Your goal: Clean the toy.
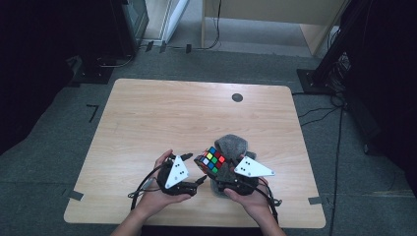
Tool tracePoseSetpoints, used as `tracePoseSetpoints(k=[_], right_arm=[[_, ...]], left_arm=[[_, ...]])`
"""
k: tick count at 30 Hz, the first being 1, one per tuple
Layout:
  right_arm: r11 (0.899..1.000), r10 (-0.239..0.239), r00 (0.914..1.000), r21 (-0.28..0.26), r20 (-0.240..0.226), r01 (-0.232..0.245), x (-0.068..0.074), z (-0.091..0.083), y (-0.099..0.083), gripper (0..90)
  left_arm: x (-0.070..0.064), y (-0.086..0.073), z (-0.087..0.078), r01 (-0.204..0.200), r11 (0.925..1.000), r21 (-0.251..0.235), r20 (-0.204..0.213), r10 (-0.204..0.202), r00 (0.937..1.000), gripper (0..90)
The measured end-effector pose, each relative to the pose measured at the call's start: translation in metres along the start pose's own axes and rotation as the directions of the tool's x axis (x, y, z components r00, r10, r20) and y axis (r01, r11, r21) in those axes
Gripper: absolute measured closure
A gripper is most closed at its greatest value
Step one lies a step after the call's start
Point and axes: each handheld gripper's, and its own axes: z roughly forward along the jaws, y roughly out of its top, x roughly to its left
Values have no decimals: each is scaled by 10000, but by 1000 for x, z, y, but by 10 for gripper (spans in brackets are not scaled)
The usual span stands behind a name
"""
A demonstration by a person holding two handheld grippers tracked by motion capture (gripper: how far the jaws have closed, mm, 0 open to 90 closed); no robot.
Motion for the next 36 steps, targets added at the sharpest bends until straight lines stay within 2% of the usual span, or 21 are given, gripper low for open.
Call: tracePoseSetpoints(k=[2,8,12,14,15,16,18,20,21,23,25,26,27,28,29,30,31,32,33,35,36], right_arm=[[9999,115,9999,87,-66,-115,1,0,1,339],[9983,535,9984,252,-206,-529,4,3,1,338],[9938,1038,9941,426,-318,-1024,6,6,0,338],[9880,1454,9885,586,-405,-1429,6,9,-1,338],[9880,1454,9885,586,-405,-1429,6,9,-1,338],[9809,1839,9818,730,-468,-1802,5,11,-2,336],[9785,1951,9794,781,-512,-1909,4,11,-2,336],[9755,2067,9756,918,-744,-1997,0,12,-3,330],[9730,2217,9698,878,-1017,-2132,-3,11,-3,311],[9739,2191,9700,849,-1054,-2107,-4,11,-2,299],[9800,1925,9756,715,-1051,-1857,-5,9,-1,286],[9859,1617,9822,588,-952,-1566,-7,6,0,288],[9920,1249,9881,296,-897,-1227,-8,3,0,311],[9920,1249,9881,296,-897,-1227,-8,3,0,311],[9941,1078,9914,188,-739,-1067,-9,0,1,323],[9966,813,9961,155,-342,-808,-14,-3,0,322],[9966,813,9961,155,-342,-808,-14,-3,0,322],[9980,573,9983,241,134,-577,-20,-4,-3,310],[9980,573,9983,241,134,-577,-20,-4,-3,310],[9957,-351,9947,892,962,265,-25,-2,-10,293],[9921,-476,9928,1206,1102,342,-28,0,-14,275]], left_arm=[[-4,0,2,-263,9996,50,-83,264,9996,182],[-7,-1,0,-548,9983,-196,-404,540,9977,201],[-10,-1,0,-847,9961,-231,-785,827,9935,233],[-13,-1,1,-1005,9948,-163,-892,987,9911,271],[-13,-1,1,-1005,9948,-163,-892,987,9911,290],[-13,-1,0,-981,9950,-159,-708,968,9928,304],[-11,-2,0,-919,9957,-128,-564,911,9942,308],[-6,-4,-1,-533,9982,-273,-159,529,9985,320],[-4,-4,-1,-307,9989,-361,-2,307,9995,331],[-1,-5,-3,-119,9989,-446,90,124,9999,337],[5,-6,-5,87,9988,-491,120,-81,9999,338],[8,-7,-6,227,9986,-486,131,-221,9997,339],[14,-9,-7,627,9965,-548,283,-612,9977,340],[14,-9,-7,627,9965,-548,283,-612,9977,340],[19,-10,-9,915,9938,-632,455,-888,9950,340],[27,-12,-11,1476,9860,-777,719,-1421,9872,340],[27,-12,-11,1476,9860,-777,719,-1421,9872,340],[30,-12,-12,1689,9822,-826,800,-1624,9835,340],[33,-13,-13,1859,9788,-864,866,-1785,9801,340],[36,-14,-14,2063,9745,-881,827,-1993,9765,340],[38,-14,-14,2147,9730,-849,844,-2077,9745,341]])
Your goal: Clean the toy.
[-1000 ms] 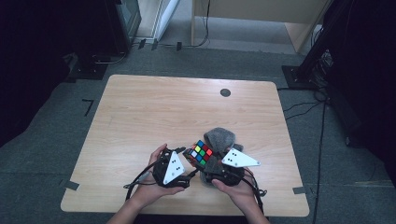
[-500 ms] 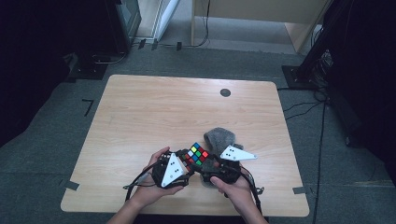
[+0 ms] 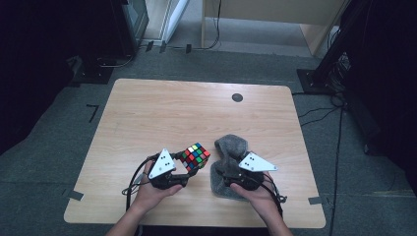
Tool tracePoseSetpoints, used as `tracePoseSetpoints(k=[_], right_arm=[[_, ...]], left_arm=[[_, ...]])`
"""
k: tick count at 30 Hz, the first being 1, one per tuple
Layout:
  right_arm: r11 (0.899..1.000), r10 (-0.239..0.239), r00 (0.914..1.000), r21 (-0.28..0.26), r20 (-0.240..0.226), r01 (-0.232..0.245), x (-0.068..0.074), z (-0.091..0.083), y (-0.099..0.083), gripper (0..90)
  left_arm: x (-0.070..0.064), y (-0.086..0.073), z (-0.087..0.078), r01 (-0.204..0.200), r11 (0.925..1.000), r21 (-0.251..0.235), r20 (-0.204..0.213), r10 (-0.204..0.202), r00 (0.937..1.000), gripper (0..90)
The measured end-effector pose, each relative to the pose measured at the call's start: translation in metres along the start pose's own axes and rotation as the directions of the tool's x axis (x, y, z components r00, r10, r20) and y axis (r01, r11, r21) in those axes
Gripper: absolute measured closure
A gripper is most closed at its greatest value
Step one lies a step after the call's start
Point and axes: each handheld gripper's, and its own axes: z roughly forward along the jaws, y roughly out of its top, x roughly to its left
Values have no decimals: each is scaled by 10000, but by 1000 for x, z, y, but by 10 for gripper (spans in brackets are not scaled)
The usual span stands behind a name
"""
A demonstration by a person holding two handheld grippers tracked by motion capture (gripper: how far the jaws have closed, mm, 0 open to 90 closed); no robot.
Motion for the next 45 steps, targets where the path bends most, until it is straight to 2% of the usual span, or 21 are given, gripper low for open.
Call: tracePoseSetpoints(k=[2,4,6,7,9,10,11,16,20,22,23,25,26,28,30,33,35,37,39,43,45], right_arm=[[9952,-339,9979,931,559,286,-6,12,-14,240],[9806,-1249,9841,1671,1261,1030,-4,20,-22,243],[9637,-1686,9770,2300,1308,1355,-4,27,-28,238],[9637,-1686,9770,2300,1308,1355,-4,27,-28,238],[9468,-1387,9860,3044,926,1046,-8,34,-36,241],[9468,-1387,9860,3044,926,1046,-8,34,-36,241],[9495,-792,9929,3100,893,479,-13,34,-41,250],[9537,-388,9928,3008,1131,30,-19,30,-43,305],[9580,-467,9841,2868,1712,-44,-23,26,-44,592],[9554,-23,9851,2912,1719,-486,-26,23,-40,661],[9554,460,9865,2813,1574,-894,-28,18,-36,692],[9629,592,9873,2525,1471,-953,-27,14,-33,702],[9843,843,9910,1463,1039,-990,-22,4,-23,710],[9895,837,9925,1101,889,-934,-19,1,-18,710],[9984,410,9988,-407,271,-399,-2,-15,3,709],[9927,25,9998,-1202,-213,-50,12,-23,15,707],[9813,-244,9968,-1920,-763,94,30,-29,28,703],[9802,-138,9933,-1978,-1148,-93,34,-30,31,701],[9809,27,9875,-1916,-1576,-333,42,-28,34,698],[9832,396,9874,-1702,-1531,-658,40,-25,32,697],[9848,935,9875,-1337,-1272,-1104,29,-22,27,695]], left_arm=[[3,-1,-1,188,9998,-3,95,-188,9998,341],[4,-1,-1,201,9998,-5,107,-201,9997,341],[5,0,-3,313,9994,-119,134,-311,9994,341],[5,0,-3,313,9994,-119,134,-311,9994,341],[6,0,-4,421,9988,-238,199,-417,9989,340],[6,0,-4,421,9988,-238,199,-417,9989,340],[7,0,-4,447,9986,-277,250,-440,9987,340],[6,-1,-3,479,9982,-352,409,-465,9981,340],[7,-2,0,446,9986,-291,430,-433,9981,340],[9,-3,2,578,9981,-200,494,-567,9972,340],[10,-3,2,682,9976,-146,563,-672,9961,340],[11,-3,1,725,9972,-170,602,-714,9956,340],[12,-3,0,816,9966,-107,742,-806,9940,340],[11,-3,1,868,9962,-56,935,-859,9919,341],[8,-3,3,884,9961,64,1193,-885,9889,341],[-1,-3,5,496,9987,148,1511,-513,9872,341],[-7,-1,7,389,9986,351,1968,-451,9794,340],[-12,0,9,337,9984,465,2272,-434,9729,340],[-16,0,10,285,9985,459,2284,-382,9728,339],[-16,-1,10,185,9991,373,2120,-260,9769,339],[-17,-1,9,29,9996,281,2010,-85,9795,340]])
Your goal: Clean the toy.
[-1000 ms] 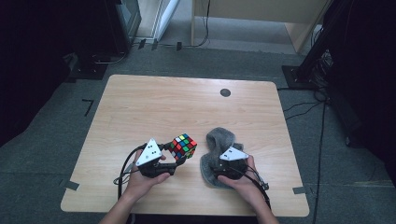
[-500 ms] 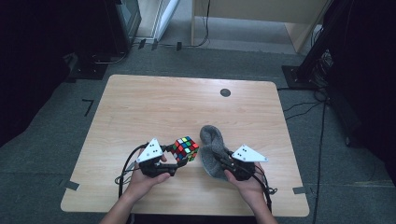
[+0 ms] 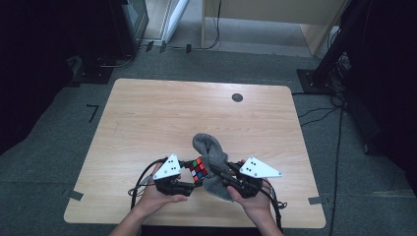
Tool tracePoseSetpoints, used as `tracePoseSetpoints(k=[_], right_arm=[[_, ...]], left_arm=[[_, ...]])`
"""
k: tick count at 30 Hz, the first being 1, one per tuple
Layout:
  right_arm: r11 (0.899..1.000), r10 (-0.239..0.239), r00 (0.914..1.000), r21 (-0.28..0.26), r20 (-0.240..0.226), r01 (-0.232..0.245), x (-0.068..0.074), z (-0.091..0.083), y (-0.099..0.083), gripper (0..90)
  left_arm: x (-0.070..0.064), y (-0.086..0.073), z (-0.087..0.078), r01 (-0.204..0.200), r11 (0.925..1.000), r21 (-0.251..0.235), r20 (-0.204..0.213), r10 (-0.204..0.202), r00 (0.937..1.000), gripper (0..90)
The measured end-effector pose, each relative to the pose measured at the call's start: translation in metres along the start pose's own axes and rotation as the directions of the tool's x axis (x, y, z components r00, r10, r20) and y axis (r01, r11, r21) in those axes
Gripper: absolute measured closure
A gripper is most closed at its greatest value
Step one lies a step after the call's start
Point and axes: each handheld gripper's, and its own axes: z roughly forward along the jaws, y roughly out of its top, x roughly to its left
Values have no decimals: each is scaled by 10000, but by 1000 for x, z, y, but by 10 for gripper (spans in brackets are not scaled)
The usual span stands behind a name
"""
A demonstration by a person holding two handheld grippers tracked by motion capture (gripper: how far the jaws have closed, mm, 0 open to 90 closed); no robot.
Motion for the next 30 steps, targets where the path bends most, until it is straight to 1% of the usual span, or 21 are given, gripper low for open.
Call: tracePoseSetpoints(k=[1,2,4,5,7,9,12,14,16,17,18,19,22,23,24,25,26,27,28,29,30], right_arm=[[10000,0,10000,0,0,0,0,0,0,695],[9998,141,9998,102,156,-143,-4,0,-2,696],[9991,155,9982,379,574,-177,-11,1,-5,696],[9986,236,9974,452,674,-267,-13,1,-7,696],[9985,278,9975,445,645,-307,-12,1,-6,698],[9992,237,9986,304,472,-252,-7,1,-2,699],[9999,-131,9999,89,53,131,7,1,6,697],[9998,-175,9998,99,-38,176,11,2,9,697],[10000,-13,9998,17,-213,13,7,2,7,695],[9998,174,9996,-21,-227,-174,3,1,6,697],[9994,350,9994,30,-63,-350,-3,1,4,698],[9984,520,9983,197,251,-525,-10,1,1,699],[9958,799,9952,402,558,-822,-20,0,-5,700],[9961,754,9958,412,526,-776,-19,0,-5,700],[9973,608,9975,389,357,-622,-14,1,-4,700],[9994,222,9997,261,86,-224,-4,2,-1,700],[9994,222,9997,261,86,-224,-4,2,-1,700],[9997,-58,10000,225,62,57,2,3,1,700],[9994,-249,9997,223,86,247,7,3,3,700],[9992,-368,9993,145,77,367,8,3,5,699],[9995,-296,9996,86,38,296,7,2,5,699]], left_arm=[[-1,0,0,-103,9999,-7,-64,103,9999,340],[-1,0,-1,-172,9998,-36,-112,172,9998,341],[-2,1,-1,-283,9996,-13,-173,282,9995,342],[-2,1,-1,-309,9995,2,-163,309,9994,342],[-2,1,-1,-312,9995,-18,-114,312,9994,342],[-3,0,0,-386,9993,20,-99,386,9992,343],[-6,1,1,-683,9976,148,-123,685,9976,343],[-10,2,1,-954,9953,193,-108,956,9954,344],[-12,3,0,-1072,9941,138,-158,1074,9941,344],[-12,4,-1,-1043,9945,30,-75,1044,9945,344],[-11,5,-4,-909,9957,-162,83,911,9958,344],[-10,5,-4,-861,9960,-223,107,863,9962,344],[-8,4,-3,-935,9956,-39,-85,935,9956,344],[-9,3,0,-975,9951,170,-182,978,9950,344],[-9,2,1,-1016,9944,293,-239,1023,9945,344],[-10,1,4,-1066,9934,425,-270,1078,9938,344],[-11,1,5,-1092,9927,520,-242,1105,9936,344],[-11,1,5,-1042,9932,513,-189,1053,9943,344],[-11,1,4,-956,9947,370,-82,960,9953,343],[-10,2,3,-893,9957,249,-3,893,9960,344],[-10,3,0,-841,9964,54,117,841,9964,344]])
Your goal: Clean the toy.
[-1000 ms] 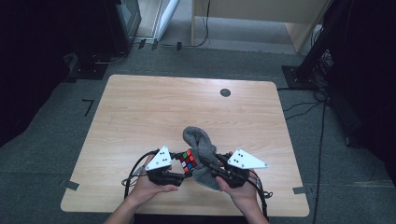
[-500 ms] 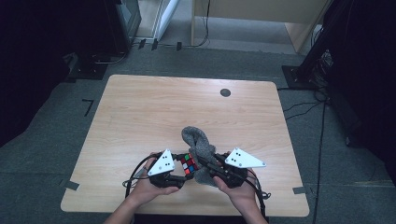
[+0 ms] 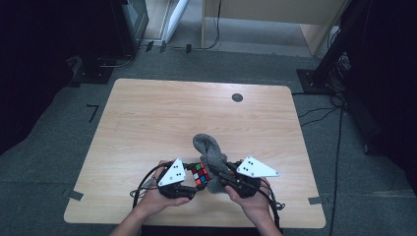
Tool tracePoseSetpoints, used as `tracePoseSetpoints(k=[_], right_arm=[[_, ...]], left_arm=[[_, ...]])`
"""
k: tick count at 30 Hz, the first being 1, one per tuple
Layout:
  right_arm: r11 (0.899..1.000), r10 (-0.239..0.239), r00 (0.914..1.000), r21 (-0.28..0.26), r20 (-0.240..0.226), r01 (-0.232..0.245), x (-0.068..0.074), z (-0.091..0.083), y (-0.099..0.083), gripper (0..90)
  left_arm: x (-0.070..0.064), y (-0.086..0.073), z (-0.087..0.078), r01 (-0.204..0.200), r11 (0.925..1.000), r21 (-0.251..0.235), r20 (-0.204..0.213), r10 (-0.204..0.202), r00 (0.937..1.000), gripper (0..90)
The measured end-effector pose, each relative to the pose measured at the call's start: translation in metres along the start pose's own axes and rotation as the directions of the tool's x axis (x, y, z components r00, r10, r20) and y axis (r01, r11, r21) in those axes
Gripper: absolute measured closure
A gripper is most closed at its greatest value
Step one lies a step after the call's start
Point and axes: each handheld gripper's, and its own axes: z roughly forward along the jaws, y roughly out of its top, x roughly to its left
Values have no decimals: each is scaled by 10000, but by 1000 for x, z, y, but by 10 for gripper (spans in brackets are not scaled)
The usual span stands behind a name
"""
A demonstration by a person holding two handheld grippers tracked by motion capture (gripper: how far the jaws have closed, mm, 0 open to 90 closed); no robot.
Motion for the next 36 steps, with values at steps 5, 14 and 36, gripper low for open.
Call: tracePoseSetpoints(k=[5,14,36], right_arm=[[9973,647,9956,297,672,-668,-18,-1,-9,700],[9951,-985,9940,-75,474,990,14,-1,4,701],[9996,284,9900,33,1383,-291,-10,0,-14,707]], left_arm=[[2,2,-5,27,9998,-205,52,-26,10000,344],[-1,0,0,-83,10000,8,-8,83,10000,344],[4,0,-6,97,9994,-318,176,-92,9998,344]])
